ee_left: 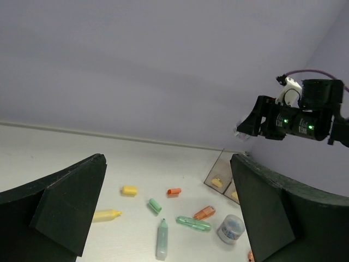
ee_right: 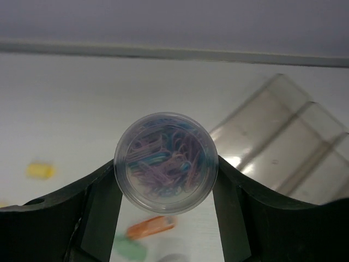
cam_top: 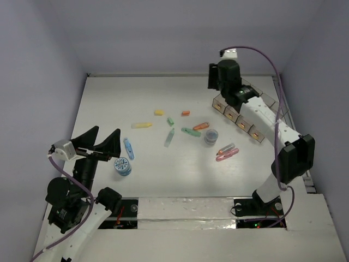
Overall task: Sort the stationery into containers
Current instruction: Place the stationery in the storage box.
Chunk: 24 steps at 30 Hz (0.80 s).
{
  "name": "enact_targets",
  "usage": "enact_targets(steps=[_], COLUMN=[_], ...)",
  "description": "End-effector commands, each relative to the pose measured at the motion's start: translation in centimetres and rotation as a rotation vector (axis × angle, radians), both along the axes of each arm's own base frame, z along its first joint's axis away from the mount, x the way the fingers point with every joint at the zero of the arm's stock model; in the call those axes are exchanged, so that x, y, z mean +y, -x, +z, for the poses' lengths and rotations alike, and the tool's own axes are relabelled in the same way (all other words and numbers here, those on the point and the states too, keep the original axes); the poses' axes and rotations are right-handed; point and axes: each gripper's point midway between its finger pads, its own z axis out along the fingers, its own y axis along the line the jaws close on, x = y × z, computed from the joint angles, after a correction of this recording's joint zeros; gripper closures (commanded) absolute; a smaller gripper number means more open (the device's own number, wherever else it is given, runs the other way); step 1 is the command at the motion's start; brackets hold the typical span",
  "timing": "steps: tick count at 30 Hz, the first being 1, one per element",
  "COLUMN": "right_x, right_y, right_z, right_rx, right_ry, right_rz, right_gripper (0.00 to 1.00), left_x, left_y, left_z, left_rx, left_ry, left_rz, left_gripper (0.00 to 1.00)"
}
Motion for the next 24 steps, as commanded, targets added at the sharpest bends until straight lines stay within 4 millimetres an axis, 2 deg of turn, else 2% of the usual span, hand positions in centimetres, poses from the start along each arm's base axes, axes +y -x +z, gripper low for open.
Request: enact_targets(steps=[1, 3, 4, 5, 7, 8, 9, 12, 15, 16, 19, 20, 22, 24], right_x=[-6.4, -9.1, -11.9, -12.9, -14.7, -16.6, -17.2, -17.9, -19.5, -19.1, -19.7, -19.7, -19.5, -19.5], right_y=[-2.5, -4.0, -5.0, -5.7, -6.9, -7.4, -7.9, -9.0, -10.2, -10.8, -12.0, -12.4, -13.2, -13.9], right_z=[-0.5, -2.2, -2.2, -3.5, -4.0, -4.3, -5.0, -5.2, -5.5, -6.6, -7.4, -8.7, -9.2, -10.8], right_rx=[0.003, 0.039, 0.049, 0.073, 0.079, 0.083, 0.094, 0.081, 0.074, 0.094, 0.107, 0.130, 0.132, 0.158], right_ry=[-0.022, -0.009, -0.021, -0.027, -0.051, -0.063, -0.062, -0.036, 0.013, 0.012, 0.004, 0.011, 0.014, 0.029], right_rz=[-0.174, -0.235, -0.285, -0.306, -0.320, -0.347, -0.349, -0.332, -0.351, -0.332, -0.333, -0.329, -0.323, -0.319], right_gripper=[0.74, 0.74, 0.74, 0.74, 0.74, 0.74, 0.74, 0.74, 0.73, 0.73, 0.73, 0.73, 0.73, 0.72], left_x=[0.5, 0.4, 0.3, 0.2, -0.1, -0.2, -0.3, -0.3, -0.5, -0.6, -0.9, -0.9, -1.0, -1.0], left_y=[1.0, 1.0, 1.0, 0.8, 0.6, 0.5, 0.4, -0.1, -0.6, -0.7, -1.2, -1.3, -1.5, -1.7], left_z=[1.4, 1.2, 1.2, 1.1, 0.9, 0.8, 0.8, 0.5, 0.1, 0.0, -0.3, -0.3, -0.5, -0.6], left_rx=[-0.059, -0.053, -0.049, -0.045, -0.033, -0.031, -0.028, -0.012, 0.008, 0.012, 0.029, 0.030, 0.037, 0.044], left_ry=[0.032, 0.031, 0.028, 0.025, 0.014, 0.011, 0.005, -0.002, -0.013, -0.019, -0.032, -0.033, -0.038, -0.041], left_rz=[-0.006, -0.008, -0.016, -0.014, -0.023, -0.024, -0.023, -0.013, -0.005, -0.003, -0.002, 0.000, 0.004, 0.010], left_gripper=[0.03, 0.03, 0.03, 0.03, 0.03, 0.03, 0.03, 0.03, 0.03, 0.03, 0.03, 0.03, 0.03, 0.03])
